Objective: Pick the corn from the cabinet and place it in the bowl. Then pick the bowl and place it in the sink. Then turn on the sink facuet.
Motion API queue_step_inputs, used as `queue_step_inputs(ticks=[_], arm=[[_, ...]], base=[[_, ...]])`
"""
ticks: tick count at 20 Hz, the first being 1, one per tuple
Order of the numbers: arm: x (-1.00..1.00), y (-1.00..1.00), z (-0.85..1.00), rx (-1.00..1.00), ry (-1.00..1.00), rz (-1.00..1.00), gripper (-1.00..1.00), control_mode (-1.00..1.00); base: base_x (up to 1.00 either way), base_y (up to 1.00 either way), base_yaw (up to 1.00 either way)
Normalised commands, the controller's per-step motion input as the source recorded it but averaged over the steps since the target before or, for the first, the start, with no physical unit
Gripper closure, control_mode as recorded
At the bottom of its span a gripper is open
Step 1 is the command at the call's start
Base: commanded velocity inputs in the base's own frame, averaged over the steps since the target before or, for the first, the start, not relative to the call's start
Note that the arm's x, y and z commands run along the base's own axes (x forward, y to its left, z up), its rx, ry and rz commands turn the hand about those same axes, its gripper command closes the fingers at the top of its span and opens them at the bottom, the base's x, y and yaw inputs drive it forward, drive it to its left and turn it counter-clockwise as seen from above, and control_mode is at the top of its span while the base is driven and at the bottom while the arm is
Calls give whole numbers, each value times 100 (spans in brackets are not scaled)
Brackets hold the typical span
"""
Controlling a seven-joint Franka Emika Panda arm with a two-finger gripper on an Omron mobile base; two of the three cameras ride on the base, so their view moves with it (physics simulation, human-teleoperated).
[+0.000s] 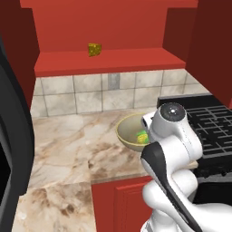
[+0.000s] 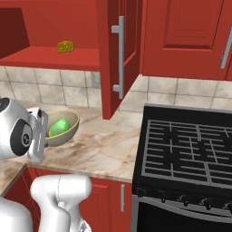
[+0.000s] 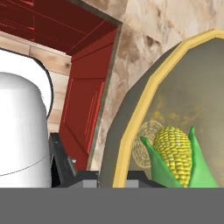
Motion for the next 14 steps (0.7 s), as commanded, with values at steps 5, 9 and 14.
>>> queue_step_inputs(ticks=[5,9,14], arm=[[0,0,0,0,0,0,100,100],[0,0,0,0,0,0,100,100],[0,0,0,0,0,0,100,100]], base=[[-45,-30,0],[-61,-54,1],[-29,-61,3]])
